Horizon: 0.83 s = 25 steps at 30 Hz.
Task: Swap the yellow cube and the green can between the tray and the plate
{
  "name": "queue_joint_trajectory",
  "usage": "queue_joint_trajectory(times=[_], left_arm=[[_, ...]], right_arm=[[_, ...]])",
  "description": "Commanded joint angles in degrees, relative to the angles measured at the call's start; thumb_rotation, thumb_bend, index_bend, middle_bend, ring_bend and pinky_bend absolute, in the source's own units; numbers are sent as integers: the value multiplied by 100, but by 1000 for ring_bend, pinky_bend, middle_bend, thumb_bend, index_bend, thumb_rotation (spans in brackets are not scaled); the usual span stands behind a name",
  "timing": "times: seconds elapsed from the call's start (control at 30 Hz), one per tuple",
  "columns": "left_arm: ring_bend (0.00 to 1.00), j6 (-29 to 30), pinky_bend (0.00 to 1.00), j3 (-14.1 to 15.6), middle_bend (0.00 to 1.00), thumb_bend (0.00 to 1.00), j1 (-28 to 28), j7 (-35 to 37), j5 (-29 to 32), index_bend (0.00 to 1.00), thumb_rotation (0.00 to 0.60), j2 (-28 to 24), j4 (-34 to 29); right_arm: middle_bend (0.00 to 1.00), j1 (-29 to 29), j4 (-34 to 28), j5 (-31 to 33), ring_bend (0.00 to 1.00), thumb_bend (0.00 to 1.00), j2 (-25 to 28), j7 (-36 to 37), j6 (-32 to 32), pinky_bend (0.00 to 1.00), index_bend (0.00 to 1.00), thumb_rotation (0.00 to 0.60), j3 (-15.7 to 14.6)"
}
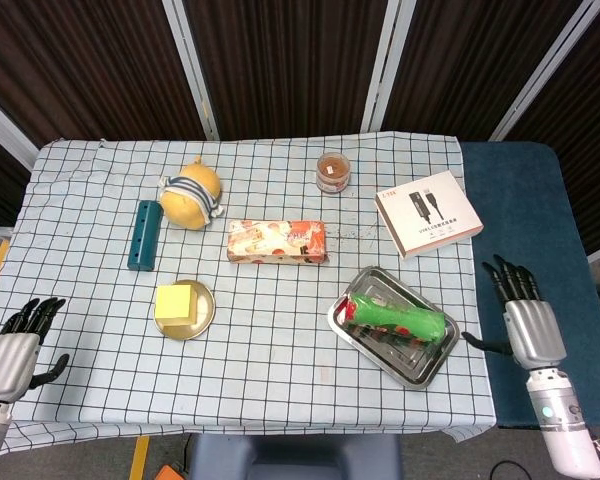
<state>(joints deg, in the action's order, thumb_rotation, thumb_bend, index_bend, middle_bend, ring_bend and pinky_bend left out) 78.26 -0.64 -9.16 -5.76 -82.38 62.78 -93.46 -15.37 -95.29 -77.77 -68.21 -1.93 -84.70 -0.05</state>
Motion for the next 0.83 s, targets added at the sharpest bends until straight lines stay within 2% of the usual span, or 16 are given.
queue_joint_trajectory(times=[0.03, 0.13, 0.27, 0.53, 0.83], left_arm=[[21, 48, 186, 20, 87, 358, 15, -39, -88, 65, 600, 31, -4], [20, 60, 188, 45, 87, 357, -4, -70, -206, 59, 600, 81, 32], [20, 27, 194, 51, 86, 357, -6, -134, -184, 54, 600, 98, 34], [20, 88, 199, 21, 84, 356, 14, -6, -212, 34, 600, 86, 46], [21, 71, 199, 15, 84, 356, 5, -1, -223, 25, 600, 100, 76]], right_arm=[[0, 254, 336, 180, 0, 110, -100, 500, 35, 39, 0, 600, 73], [0, 220, 338, 67, 0, 109, 31, 554, 224, 36, 0, 600, 62], [0, 307, 405, -22, 0, 109, -57, 285, 92, 35, 0, 600, 102], [0, 507, 349, -96, 0, 109, -91, 230, -133, 0, 0, 600, 241], [0, 612, 300, -152, 0, 109, -95, 141, -97, 0, 0, 600, 302]])
